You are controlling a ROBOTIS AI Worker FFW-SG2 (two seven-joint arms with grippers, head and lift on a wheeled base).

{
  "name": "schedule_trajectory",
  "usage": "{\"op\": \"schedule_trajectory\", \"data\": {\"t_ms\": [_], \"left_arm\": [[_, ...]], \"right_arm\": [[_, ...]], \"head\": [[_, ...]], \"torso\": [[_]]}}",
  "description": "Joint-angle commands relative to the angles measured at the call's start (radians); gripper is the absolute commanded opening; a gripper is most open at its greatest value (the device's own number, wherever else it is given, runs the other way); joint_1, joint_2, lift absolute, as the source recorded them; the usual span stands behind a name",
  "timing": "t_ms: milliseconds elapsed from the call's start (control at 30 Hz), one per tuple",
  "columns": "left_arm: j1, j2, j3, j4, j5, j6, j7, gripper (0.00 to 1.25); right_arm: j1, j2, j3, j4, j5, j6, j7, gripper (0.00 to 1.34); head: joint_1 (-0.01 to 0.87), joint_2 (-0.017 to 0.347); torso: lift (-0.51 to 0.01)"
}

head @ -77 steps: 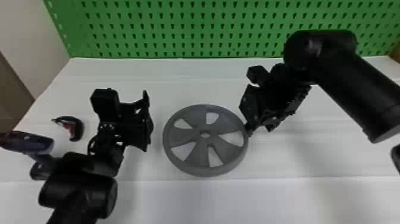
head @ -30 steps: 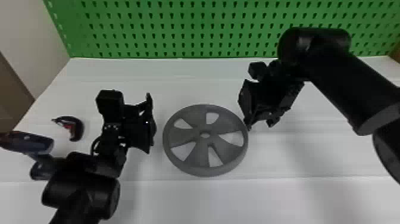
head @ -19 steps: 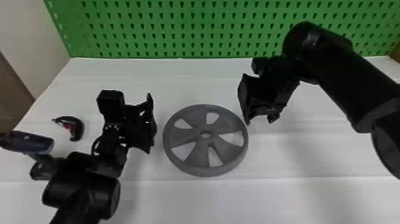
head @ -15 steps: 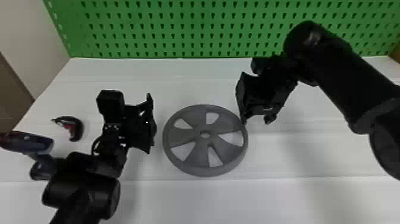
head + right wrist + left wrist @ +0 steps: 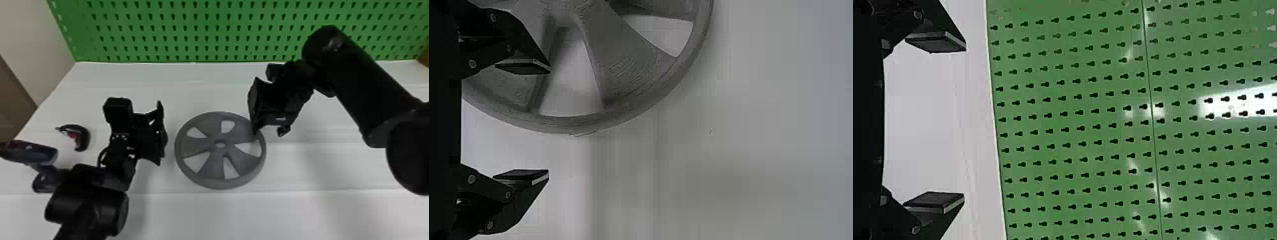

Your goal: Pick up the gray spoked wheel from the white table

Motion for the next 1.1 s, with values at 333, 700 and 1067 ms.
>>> {"op": "schedule_trajectory", "data": {"t_ms": [333, 700, 1067], "left_arm": [[-0.004, 0.000, -0.001, 0.000, 0.004, 0.000, 0.000, 1.04], [-0.013, 0.000, -0.009, 0.000, 0.015, -0.002, 0.002, 1.03], [-0.016, 0.000, -0.015, 0.000, 0.023, -0.003, 0.011, 1.03]], "right_arm": [[0.030, 0.010, -0.065, 0.000, -0.005, -0.001, -0.001, 0.82], [0.046, 0.014, -0.010, -0.009, -0.002, -0.030, 0.000, 0.82], [0.065, 0.011, -0.016, -0.004, -0.003, -0.041, 0.000, 0.82]], "head": [[0.770, 0.044], [0.770, 0.044], [0.770, 0.044]], "torso": [[-0.098], [-0.098], [-0.098]]}}
